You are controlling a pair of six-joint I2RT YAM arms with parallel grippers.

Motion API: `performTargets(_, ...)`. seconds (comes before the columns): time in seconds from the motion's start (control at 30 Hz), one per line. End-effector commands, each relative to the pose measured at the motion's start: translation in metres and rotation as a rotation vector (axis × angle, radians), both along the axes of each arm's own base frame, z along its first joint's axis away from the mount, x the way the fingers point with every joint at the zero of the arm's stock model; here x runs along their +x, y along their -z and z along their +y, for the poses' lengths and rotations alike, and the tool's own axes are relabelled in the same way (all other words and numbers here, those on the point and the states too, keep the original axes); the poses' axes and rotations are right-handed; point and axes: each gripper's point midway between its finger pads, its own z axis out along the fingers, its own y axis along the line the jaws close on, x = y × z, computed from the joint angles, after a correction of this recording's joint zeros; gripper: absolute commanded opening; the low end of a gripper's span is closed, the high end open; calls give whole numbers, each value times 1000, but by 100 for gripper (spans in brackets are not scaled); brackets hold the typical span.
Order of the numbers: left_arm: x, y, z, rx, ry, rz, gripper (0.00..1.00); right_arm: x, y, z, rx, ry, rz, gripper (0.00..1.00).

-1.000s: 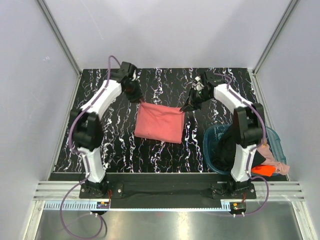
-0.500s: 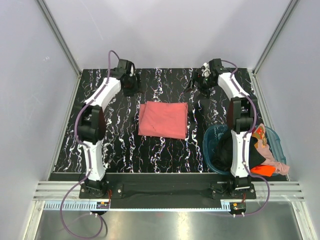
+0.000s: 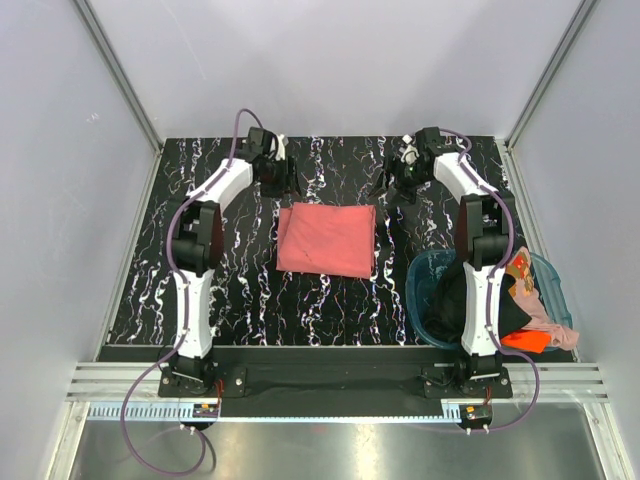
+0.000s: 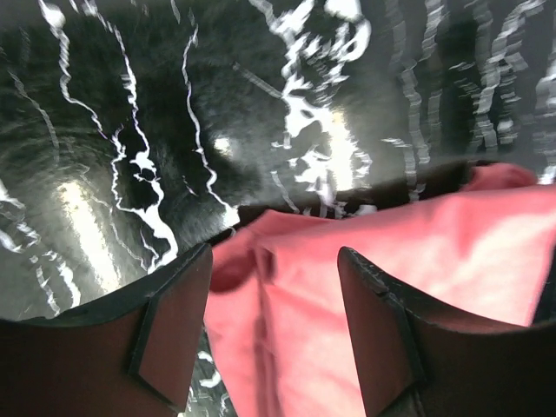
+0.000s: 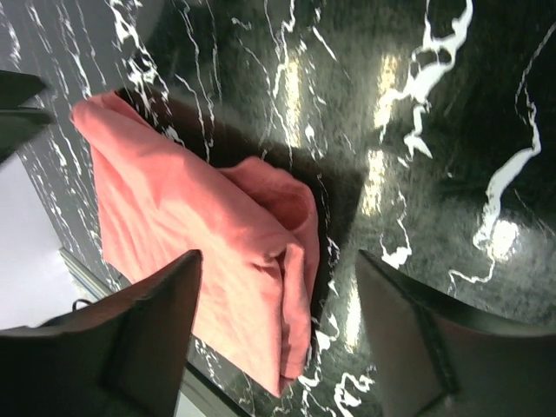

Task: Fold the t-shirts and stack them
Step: Fold the tshirt

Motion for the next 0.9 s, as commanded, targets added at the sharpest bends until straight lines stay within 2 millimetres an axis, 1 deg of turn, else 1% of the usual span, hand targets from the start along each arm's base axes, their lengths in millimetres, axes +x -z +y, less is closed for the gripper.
performTargets(0.0, 19, -14, -9, -33, 48, -78, 63, 15, -17, 14, 42, -22, -93, 75)
performTargets(0.03, 18, -12, -12, -48, 54, -69, 62, 14, -16, 21, 64, -37, -94, 72)
performTargets(0.1, 16, -4, -15, -61, 58, -46, 60, 14, -14, 26, 64, -52, -90, 62)
performTargets(0.13, 15, -1, -15, -64, 54, -37, 61, 12, -11, 27, 61, -55, -78, 60)
performTargets(0.2, 15, 4, -17, -77, 54, -31, 62, 7, -5, 31, 51, -69, -69, 59)
performTargets(0.23, 14, 9, -21, -94, 67, -15, 61, 7, -5, 32, 47, -73, -79, 60)
performTargets(0.3, 13, 12, -24, -108, 76, -1, 60, 1, 2, 34, 39, -79, -63, 59)
performTargets(0.37, 12, 13, -27, -123, 84, 5, 54, -2, 5, 35, 36, -85, -56, 59)
performTargets(0.43, 8, 16, -30, -140, 92, 17, 52, -2, 7, 34, 30, -84, -64, 58)
performTargets(0.47, 8, 15, -31, -144, 91, 13, 49, -3, 10, 33, 24, -81, -57, 57)
performTargets(0.53, 8, 14, -30, -141, 87, 9, 48, -3, 15, 31, 9, -80, -48, 53)
performTargets(0.6, 9, 14, -31, -146, 91, 9, 48, -1, 17, 30, -1, -71, -49, 52)
performTargets(0.67, 9, 15, -34, -153, 96, 15, 48, 2, 18, 29, -11, -65, -50, 49)
performTargets(0.7, 8, 19, -34, -156, 101, 21, 45, 3, 19, 29, -9, -61, -49, 48)
performTargets(0.73, 8, 21, -35, -159, 103, 25, 43, 3, 21, 30, -5, -62, -44, 45)
performTargets(0.77, 9, 21, -36, -162, 104, 25, 40, 5, 20, 32, -8, -61, -46, 32)
performTargets(0.8, 9, 22, -37, -170, 107, 27, 38, 6, 19, 31, -6, -56, -48, 29)
performTargets(0.83, 7, 23, -39, -184, 116, 36, 30, 7, 18, 33, -1, -59, -52, 24)
performTargets(0.87, 5, 23, -40, -185, 116, 44, 26, 9, 15, 33, -2, -57, -59, 18)
